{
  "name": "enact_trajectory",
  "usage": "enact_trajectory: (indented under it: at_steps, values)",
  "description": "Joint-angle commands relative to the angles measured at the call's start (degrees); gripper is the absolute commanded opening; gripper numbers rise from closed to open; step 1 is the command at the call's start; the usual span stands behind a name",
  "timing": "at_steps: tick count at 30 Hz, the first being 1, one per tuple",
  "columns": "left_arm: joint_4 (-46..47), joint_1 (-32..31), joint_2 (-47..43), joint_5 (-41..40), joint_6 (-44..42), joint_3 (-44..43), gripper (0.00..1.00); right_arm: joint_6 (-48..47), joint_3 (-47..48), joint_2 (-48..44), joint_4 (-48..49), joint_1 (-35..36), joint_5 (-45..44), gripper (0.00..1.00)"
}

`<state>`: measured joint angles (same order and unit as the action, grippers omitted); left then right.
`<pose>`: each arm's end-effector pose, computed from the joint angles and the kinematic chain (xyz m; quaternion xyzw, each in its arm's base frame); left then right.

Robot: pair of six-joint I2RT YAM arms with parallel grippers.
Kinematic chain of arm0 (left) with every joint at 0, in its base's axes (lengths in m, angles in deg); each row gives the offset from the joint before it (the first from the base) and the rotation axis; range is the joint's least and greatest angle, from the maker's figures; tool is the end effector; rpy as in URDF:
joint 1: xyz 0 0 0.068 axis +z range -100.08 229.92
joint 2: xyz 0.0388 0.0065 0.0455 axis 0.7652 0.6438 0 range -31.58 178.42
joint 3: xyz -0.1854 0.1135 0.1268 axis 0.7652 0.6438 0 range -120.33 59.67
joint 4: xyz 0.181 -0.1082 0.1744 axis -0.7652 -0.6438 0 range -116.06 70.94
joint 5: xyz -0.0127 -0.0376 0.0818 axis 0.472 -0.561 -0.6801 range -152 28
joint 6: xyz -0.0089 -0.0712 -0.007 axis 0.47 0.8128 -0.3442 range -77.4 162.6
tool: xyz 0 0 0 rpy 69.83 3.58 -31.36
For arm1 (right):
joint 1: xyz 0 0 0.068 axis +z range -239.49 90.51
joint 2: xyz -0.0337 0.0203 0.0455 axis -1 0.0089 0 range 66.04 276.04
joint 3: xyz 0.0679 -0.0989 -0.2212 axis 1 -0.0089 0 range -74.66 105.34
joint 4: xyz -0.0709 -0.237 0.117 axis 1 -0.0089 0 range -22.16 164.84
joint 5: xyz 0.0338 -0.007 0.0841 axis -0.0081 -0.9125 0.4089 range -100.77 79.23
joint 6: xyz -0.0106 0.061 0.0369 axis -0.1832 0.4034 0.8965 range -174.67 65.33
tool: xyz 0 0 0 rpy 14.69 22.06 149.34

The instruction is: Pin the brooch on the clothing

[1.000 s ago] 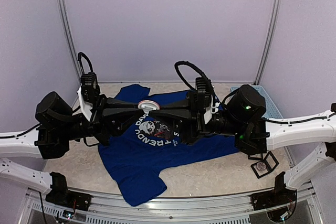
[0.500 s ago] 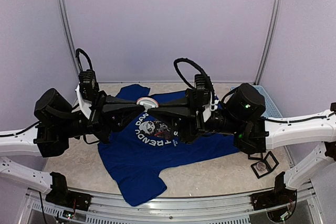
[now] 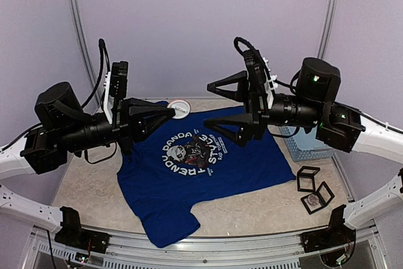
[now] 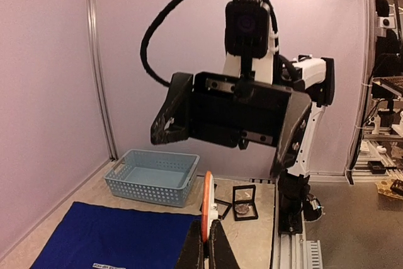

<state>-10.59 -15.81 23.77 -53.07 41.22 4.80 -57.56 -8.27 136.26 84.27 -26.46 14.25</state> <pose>0.1035 -0.2522 0.3890 0.4105 0.5126 -0.4439 0.6096 0.1258 0.3028 0.3964 -0.4914 0.4629 0.4882 0.5530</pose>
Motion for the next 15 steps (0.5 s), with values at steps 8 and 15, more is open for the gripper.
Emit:
enact_trajectory:
  at_steps: [8, 15]
  values:
    - [-26.93, -0.66, 6.89, -4.3, -4.71, -12.25, 0.0, -2.53, 18.32, 7.05, -31.96, -1.55, -0.37, 0.56]
    - [-26.68, -0.8, 7.16, -4.58, -5.03, -12.16, 0.0, -3.97, 21.02, 11.53, -34.38, -1.5, 2.29, 0.38]
